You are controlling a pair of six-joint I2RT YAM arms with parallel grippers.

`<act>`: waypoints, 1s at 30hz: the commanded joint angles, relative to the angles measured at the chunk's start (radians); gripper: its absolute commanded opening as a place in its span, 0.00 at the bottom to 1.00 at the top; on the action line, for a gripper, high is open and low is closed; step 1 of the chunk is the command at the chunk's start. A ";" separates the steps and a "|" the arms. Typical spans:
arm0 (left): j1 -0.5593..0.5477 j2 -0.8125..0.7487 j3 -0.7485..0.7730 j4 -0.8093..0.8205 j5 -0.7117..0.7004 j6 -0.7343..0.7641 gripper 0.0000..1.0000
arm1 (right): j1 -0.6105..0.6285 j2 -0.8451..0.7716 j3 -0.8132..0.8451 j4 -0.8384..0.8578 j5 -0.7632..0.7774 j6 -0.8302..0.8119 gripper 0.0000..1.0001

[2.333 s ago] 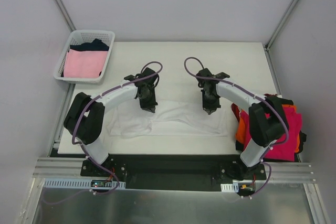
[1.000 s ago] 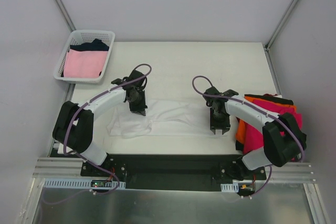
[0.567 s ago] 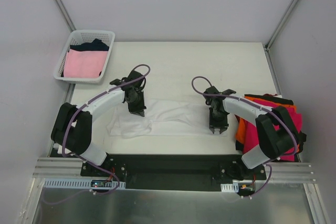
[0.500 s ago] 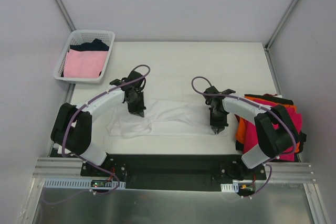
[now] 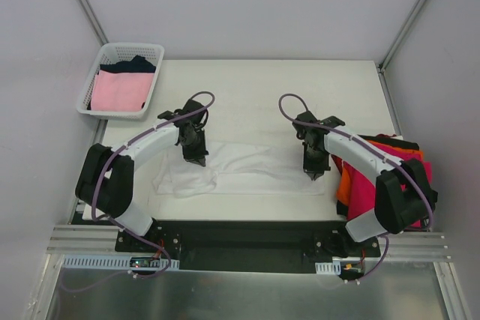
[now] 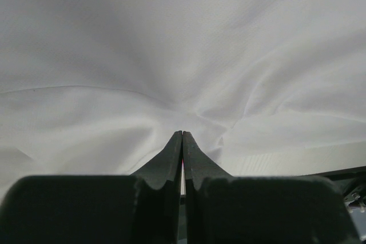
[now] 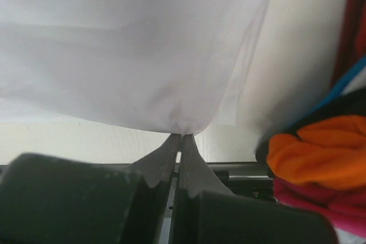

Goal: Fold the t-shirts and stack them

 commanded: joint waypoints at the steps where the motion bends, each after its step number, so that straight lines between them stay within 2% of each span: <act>1: 0.011 0.021 0.045 -0.015 0.009 0.019 0.00 | -0.016 -0.078 0.063 -0.178 0.108 0.027 0.01; 12: 0.012 0.010 0.016 -0.006 0.002 0.013 0.00 | -0.024 -0.119 -0.003 -0.214 0.114 0.025 0.02; 13: 0.011 0.006 0.013 -0.005 0.001 0.011 0.00 | -0.022 -0.119 -0.009 -0.205 0.110 0.022 0.13; 15: 0.011 0.001 0.005 -0.004 0.002 0.006 0.00 | -0.024 -0.113 -0.026 -0.200 0.104 0.018 0.26; 16: 0.012 0.000 0.004 -0.004 0.001 0.005 0.00 | -0.024 -0.110 -0.029 -0.198 0.097 0.012 0.38; 19: 0.011 -0.003 0.004 -0.004 0.001 0.002 0.00 | -0.024 -0.110 -0.046 -0.185 0.088 0.004 0.53; 20: 0.011 -0.002 0.005 -0.004 0.002 0.002 0.00 | -0.024 -0.111 -0.047 -0.183 0.088 0.004 0.54; 24: 0.011 0.006 0.017 -0.004 -0.007 0.002 0.00 | -0.024 -0.110 -0.038 -0.166 0.093 0.002 0.53; 26: 0.012 0.013 0.028 -0.005 -0.021 0.011 0.00 | -0.030 -0.090 -0.020 -0.142 0.093 -0.005 0.47; 27: 0.020 0.024 0.042 -0.004 -0.034 0.013 0.00 | -0.030 -0.060 -0.011 -0.130 0.082 -0.011 0.42; 28: 0.024 0.032 0.051 -0.007 -0.036 0.016 0.00 | -0.030 -0.037 0.011 -0.119 0.076 -0.016 0.27; 29: 0.035 0.039 0.063 -0.006 -0.037 0.017 0.00 | -0.030 -0.018 0.023 -0.093 0.067 -0.030 0.21; 30: 0.053 0.055 0.086 -0.009 -0.033 0.017 0.00 | -0.032 0.000 0.038 -0.082 0.045 -0.035 0.12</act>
